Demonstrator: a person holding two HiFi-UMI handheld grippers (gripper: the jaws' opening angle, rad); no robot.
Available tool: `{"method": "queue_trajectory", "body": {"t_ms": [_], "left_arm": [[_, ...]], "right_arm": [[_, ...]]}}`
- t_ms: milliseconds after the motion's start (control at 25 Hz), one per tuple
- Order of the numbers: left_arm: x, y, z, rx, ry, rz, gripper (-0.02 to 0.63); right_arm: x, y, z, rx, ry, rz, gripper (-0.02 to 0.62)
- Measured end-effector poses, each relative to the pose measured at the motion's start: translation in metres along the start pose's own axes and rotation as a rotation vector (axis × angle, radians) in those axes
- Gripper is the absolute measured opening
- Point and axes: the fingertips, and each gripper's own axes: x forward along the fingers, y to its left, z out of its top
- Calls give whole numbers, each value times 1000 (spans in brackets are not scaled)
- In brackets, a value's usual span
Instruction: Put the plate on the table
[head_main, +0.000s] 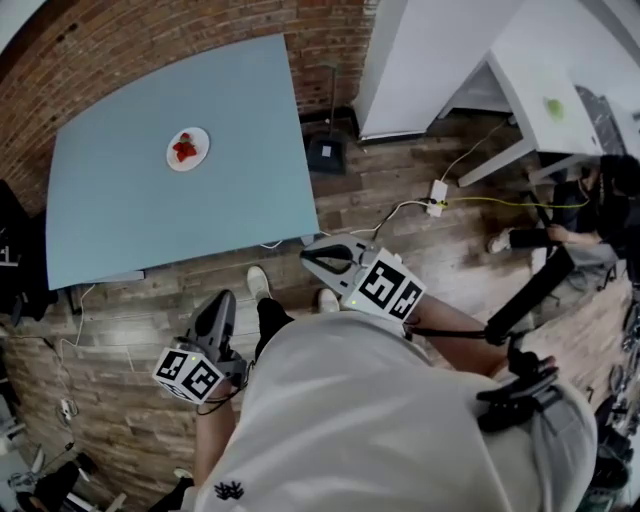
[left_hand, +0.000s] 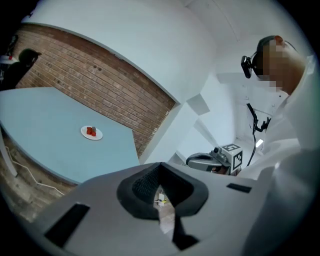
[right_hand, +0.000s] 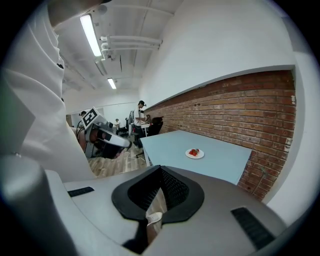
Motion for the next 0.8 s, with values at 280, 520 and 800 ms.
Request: {"method": "queue_trajectory", "body": {"t_ms": [280, 520, 800], "left_arm": [[15, -24, -10, -18, 23, -59, 2], [18, -34, -13, -1, 35, -72, 2], [20, -37, -20, 10, 54, -82, 2]], "right_arm": [[-31, -4, -3, 0, -17, -59, 6], [-46, -1, -6, 5, -32, -94, 6], [-52, 2, -10, 3, -33, -113, 6]]}}
